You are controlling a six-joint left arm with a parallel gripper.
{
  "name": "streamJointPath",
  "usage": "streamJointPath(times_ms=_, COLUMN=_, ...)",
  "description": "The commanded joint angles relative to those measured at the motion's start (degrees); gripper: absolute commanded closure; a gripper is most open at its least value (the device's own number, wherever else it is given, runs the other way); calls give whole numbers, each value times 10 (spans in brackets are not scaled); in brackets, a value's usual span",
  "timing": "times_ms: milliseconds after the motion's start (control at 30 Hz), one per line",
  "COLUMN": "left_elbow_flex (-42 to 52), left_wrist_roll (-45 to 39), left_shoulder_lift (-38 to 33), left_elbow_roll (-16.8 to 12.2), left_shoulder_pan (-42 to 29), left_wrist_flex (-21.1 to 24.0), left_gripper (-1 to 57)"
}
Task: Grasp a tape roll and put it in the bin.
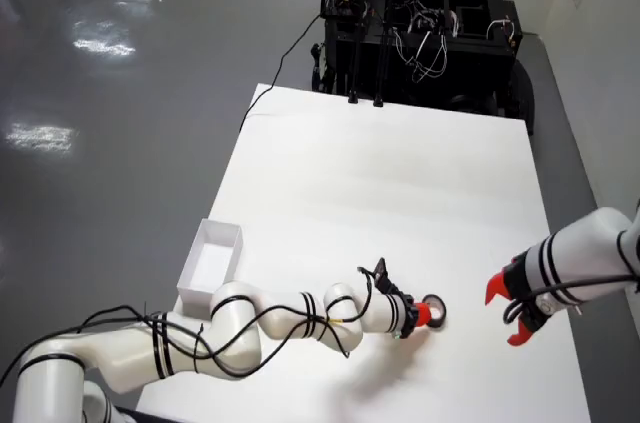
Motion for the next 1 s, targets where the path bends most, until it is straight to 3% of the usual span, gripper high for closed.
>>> streamJointPath(times_ms=33, left_elbow_flex=-6, left_wrist_roll=-9, left_shoulder_lift=5, left_elbow_roll=-1, left_shoulder_pan=6, left_wrist_flex=34, left_gripper=570)
streamJointPath(times_ms=233, left_elbow_flex=-11, left_wrist_roll=-8, left_shoulder_lift=7, left_elbow_roll=0, left_shoulder_pan=4, left_wrist_flex=19, left_gripper=569)
streamJointPath(times_ms=467, left_elbow_flex=-9, left_wrist_roll=-6, left_shoulder_lift=7, left_elbow_roll=1, left_shoulder_pan=11, left_wrist_flex=36, left_gripper=569)
streamJointPath(times_ms=767, left_elbow_flex=-25, left_wrist_roll=-8, left_shoulder_lift=8, left_elbow_roll=1, left_shoulder_pan=14, left_wrist_flex=-10, left_gripper=570)
streamJointPath(times_ms=1000, left_elbow_flex=-24, left_wrist_roll=4, left_shoulder_lift=8, left_elbow_roll=1, left_shoulder_pan=11, left_wrist_flex=1, left_gripper=567)
